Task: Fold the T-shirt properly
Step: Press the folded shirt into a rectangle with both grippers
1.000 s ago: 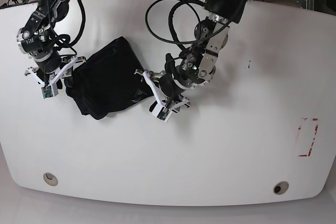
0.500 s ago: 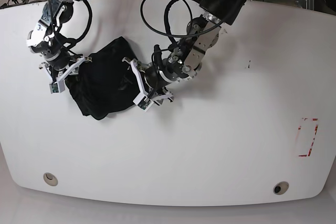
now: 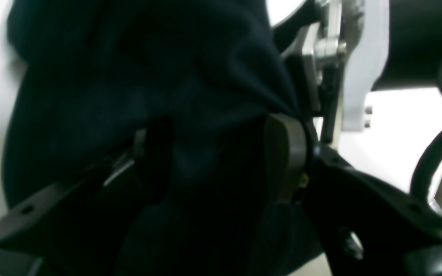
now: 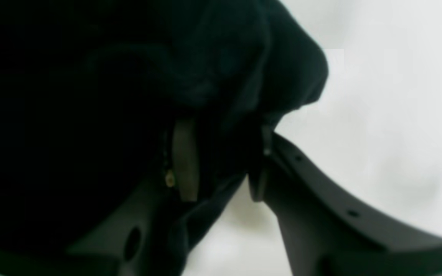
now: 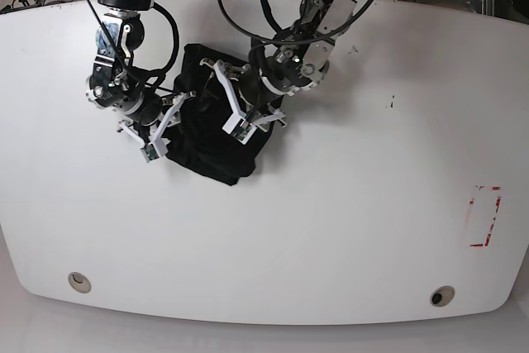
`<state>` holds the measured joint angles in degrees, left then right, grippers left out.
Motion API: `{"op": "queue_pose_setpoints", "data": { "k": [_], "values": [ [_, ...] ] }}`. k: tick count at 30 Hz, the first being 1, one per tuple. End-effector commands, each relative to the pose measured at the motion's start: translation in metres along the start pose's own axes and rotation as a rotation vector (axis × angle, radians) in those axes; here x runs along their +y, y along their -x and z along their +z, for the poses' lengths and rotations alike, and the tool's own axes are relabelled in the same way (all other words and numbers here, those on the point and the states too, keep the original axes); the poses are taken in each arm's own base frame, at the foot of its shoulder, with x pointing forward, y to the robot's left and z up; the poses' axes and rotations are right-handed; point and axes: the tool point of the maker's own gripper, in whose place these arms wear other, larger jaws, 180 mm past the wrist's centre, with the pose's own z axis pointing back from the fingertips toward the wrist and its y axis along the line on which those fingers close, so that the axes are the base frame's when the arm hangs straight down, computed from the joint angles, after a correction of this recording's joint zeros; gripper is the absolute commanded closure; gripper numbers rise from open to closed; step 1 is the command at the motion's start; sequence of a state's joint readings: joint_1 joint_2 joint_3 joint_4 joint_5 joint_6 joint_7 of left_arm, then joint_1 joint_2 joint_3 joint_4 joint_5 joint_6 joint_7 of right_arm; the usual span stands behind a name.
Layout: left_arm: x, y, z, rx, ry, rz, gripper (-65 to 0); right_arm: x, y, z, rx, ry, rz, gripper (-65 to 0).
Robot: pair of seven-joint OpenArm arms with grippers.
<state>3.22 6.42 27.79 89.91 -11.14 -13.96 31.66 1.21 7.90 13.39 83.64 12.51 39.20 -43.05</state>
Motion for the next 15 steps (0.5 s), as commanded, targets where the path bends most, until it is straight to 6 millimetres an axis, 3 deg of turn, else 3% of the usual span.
{"op": "queue_pose_setpoints", "data": {
  "k": [1, 9, 15],
  "values": [
    [-0.003, -0.022, 0.018, -0.075, 0.005, -0.005, -35.4, 0.020, -0.016, -0.007, -0.014, -0.053, 0.066, -18.9],
    [0.016, -0.015, 0.062, -0.088, -0.070, -0.028, -30.8, 0.072, -0.027, -0.019, -0.019, -0.164, 0.162, -18.9],
    [0.034, -0.013, 0.079, -0.087, -0.119, -0.047, -30.7, 0.085, -0.040, -0.018, -0.059, -0.177, 0.167, -18.9]
  ]
}}
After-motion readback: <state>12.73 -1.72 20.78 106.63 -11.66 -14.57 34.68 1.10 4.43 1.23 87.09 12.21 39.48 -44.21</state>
